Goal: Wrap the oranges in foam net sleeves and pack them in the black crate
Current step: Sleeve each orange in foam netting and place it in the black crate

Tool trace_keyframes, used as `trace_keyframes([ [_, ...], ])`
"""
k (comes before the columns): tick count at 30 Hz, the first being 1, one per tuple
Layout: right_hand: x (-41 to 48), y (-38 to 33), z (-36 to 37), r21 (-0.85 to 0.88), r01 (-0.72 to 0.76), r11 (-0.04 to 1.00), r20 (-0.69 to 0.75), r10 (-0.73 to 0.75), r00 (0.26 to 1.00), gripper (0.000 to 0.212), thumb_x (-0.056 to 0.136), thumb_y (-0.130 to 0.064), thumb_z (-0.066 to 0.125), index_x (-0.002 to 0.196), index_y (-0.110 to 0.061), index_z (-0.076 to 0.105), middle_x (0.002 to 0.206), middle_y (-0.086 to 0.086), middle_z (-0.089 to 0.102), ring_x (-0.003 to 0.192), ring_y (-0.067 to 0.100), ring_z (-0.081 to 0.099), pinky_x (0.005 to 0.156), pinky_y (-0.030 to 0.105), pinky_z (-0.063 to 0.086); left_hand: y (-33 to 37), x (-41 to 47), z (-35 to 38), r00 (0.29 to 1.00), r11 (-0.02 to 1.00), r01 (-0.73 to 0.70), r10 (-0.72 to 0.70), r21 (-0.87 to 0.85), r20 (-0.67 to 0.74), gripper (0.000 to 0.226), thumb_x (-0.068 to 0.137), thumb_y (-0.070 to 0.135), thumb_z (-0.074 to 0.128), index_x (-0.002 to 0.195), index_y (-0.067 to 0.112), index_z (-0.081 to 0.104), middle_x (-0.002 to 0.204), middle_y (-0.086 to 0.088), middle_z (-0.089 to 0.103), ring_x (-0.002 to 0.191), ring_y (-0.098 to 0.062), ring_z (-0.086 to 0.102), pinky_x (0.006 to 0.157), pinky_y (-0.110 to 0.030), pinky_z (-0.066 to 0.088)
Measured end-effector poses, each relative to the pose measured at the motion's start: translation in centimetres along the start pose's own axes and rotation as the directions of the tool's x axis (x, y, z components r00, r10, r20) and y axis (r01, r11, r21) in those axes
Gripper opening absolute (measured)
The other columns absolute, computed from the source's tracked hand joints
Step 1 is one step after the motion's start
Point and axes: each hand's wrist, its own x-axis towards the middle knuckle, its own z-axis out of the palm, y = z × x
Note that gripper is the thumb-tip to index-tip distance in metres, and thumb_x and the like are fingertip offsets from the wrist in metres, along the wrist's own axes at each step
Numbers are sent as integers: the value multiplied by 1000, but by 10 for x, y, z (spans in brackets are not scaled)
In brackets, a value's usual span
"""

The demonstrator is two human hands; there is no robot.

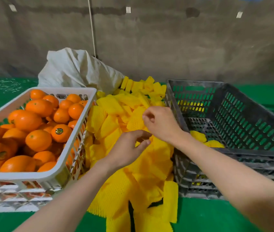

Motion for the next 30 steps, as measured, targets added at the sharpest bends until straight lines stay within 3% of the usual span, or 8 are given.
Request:
trace_keyframes([
  [3,1,-12,63,-159,-173,972,358,220,908,27,91,-21,51,91,0,68,100,18,68,97,32,60,78,38,44,-25,-22,-29,988,989,138,-134,53,-70,16,93,18,59,97,8,71,71,4,64,57,8,50,52,-12,32],
  [7,-1,-15,120,-308,-266,913,452,387,804,41,95,-33,49,109,4,61,119,23,60,114,35,54,87,37,42,-50,-52,-62,964,969,241,-231,58,-133,22,95,24,57,109,12,69,106,-1,69,87,-4,57,66,-3,37],
  [10,-6,-17,145,-375,-305,875,443,458,771,50,89,-42,57,113,1,57,123,21,58,116,34,53,88,38,43,-61,-64,-86,942,960,277,-262,45,-208,21,94,22,58,107,11,70,109,-2,69,98,-11,60,74,-8,40],
  [14,-9,-16,154,-430,-307,849,313,459,831,48,83,-39,66,118,-9,55,123,16,54,116,31,51,88,37,45,-70,-71,-115,934,968,232,-194,94,-300,22,95,19,57,111,11,68,111,-2,68,93,-4,57,73,-3,40],
  [17,-9,-13,151,-495,-220,841,246,378,893,38,86,-34,62,116,-12,56,122,13,48,117,30,45,87,36,43,-91,-72,-141,889,926,328,-235,189,-394,29,92,15,61,119,9,63,121,-9,64,110,-22,58,86,-24,46],
  [20,-8,-18,150,-486,-213,847,249,368,896,28,89,-26,58,112,-10,57,120,13,53,114,28,51,85,35,44,-122,-73,-169,822,643,567,-408,514,-397,53,84,31,69,131,13,50,132,-14,50,121,-35,45,94,-44,43],
  [23,-5,-27,148,-407,-204,890,245,322,914,22,86,-21,56,104,-7,57,114,14,58,109,29,54,83,35,43,-142,-77,-182,772,446,584,-564,678,-293,72,78,40,74,135,13,39,137,-18,37,125,-42,37,97,-50,40],
  [30,13,-45,123,-172,-176,969,174,205,963,13,79,-13,67,89,-6,63,99,16,55,103,28,50,85,36,40,-163,-74,-179,758,501,585,-618,638,-208,80,79,32,75,142,18,28,138,-22,34,113,-44,52,83,-44,52],
])
